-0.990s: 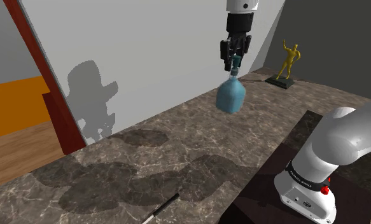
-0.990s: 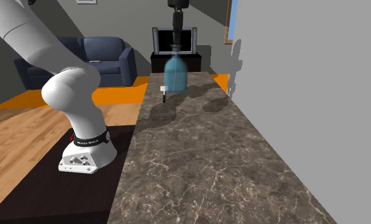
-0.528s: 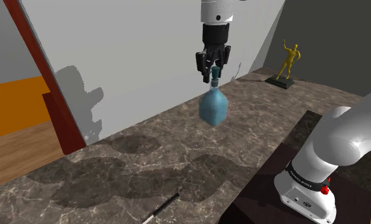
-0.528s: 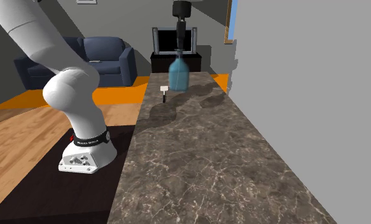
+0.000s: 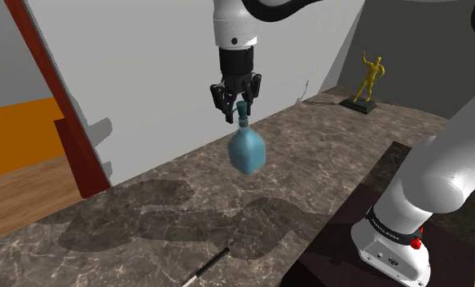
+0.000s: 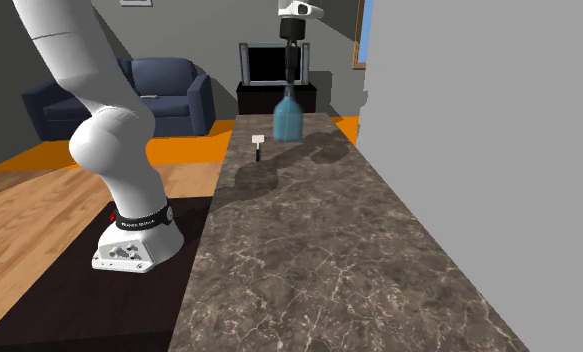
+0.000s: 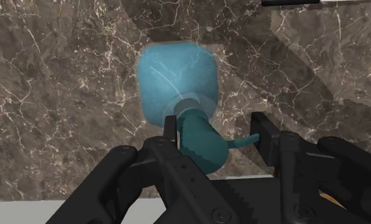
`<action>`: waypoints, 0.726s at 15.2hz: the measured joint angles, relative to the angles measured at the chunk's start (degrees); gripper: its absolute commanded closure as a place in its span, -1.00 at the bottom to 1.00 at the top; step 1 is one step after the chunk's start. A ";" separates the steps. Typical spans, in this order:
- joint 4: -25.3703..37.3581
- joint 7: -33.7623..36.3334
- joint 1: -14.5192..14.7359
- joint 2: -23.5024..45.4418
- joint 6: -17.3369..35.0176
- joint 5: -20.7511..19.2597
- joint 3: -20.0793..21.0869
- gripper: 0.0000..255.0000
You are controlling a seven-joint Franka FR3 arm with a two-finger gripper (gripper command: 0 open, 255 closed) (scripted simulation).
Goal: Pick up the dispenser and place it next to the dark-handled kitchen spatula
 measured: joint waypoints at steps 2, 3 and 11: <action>2.99 3.37 0.90 4.48 1.04 -1.61 2.02 1.00; 3.90 4.88 1.47 5.82 1.30 -2.12 2.82 1.00; 19.80 16.95 8.60 24.14 0.79 -11.30 6.95 1.00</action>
